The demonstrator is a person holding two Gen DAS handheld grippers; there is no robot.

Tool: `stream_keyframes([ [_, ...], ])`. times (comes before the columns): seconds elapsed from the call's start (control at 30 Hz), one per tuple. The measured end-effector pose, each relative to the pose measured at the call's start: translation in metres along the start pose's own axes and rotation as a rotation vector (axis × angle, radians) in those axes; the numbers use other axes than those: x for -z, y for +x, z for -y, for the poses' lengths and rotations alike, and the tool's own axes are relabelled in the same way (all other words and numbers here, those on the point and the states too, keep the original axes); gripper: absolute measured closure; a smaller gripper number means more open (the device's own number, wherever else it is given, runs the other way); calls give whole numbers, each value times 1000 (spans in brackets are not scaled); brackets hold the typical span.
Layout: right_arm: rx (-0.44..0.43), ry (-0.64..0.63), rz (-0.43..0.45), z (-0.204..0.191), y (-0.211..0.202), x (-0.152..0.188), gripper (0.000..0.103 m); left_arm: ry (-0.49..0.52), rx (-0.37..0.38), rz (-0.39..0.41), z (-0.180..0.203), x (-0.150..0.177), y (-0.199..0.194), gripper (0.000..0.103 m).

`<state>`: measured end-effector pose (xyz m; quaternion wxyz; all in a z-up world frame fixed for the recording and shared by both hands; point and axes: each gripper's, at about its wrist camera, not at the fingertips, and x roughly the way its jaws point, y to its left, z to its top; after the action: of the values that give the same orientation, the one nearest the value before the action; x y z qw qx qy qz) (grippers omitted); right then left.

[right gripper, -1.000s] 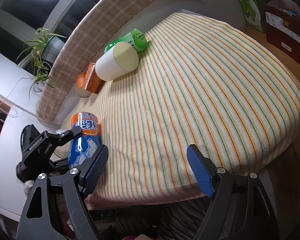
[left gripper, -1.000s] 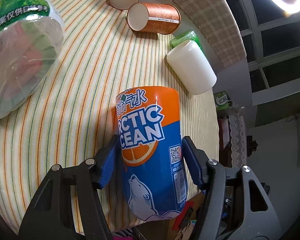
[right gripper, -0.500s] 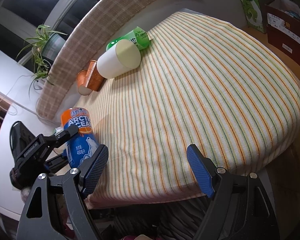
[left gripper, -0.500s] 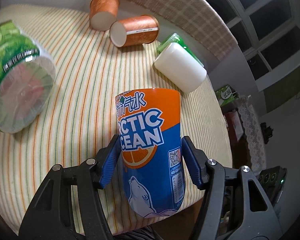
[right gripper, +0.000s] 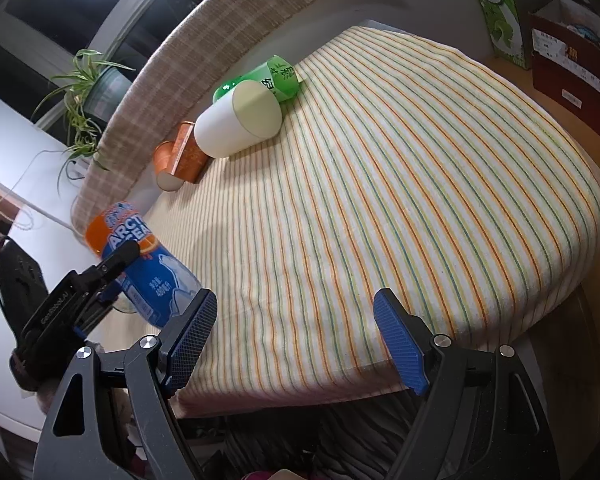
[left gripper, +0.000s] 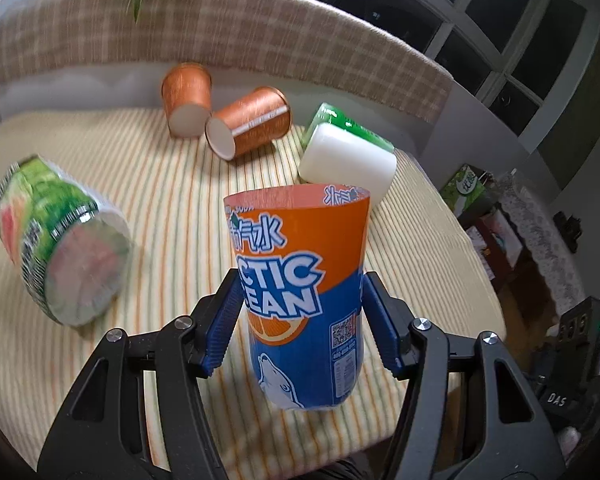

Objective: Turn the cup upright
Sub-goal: 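Rotate the bottle upright with the left gripper and lower it toward the table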

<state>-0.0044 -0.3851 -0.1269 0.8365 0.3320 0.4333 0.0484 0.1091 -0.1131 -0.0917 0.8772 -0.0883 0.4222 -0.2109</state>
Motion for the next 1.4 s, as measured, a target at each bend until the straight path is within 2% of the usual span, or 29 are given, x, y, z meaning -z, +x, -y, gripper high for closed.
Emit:
stream_keyframes([
  [0.37,5,-9,4,-2,-2,0,22,124,-67,61,12,8,-4,42],
  [0.77,3,-19,2,-6,-2,3,22,195,-65,70,21,23,-14,41],
  [1.4,20,-74,6,-24,-3,8,22,156,-13,-1,8,43,-15,35],
])
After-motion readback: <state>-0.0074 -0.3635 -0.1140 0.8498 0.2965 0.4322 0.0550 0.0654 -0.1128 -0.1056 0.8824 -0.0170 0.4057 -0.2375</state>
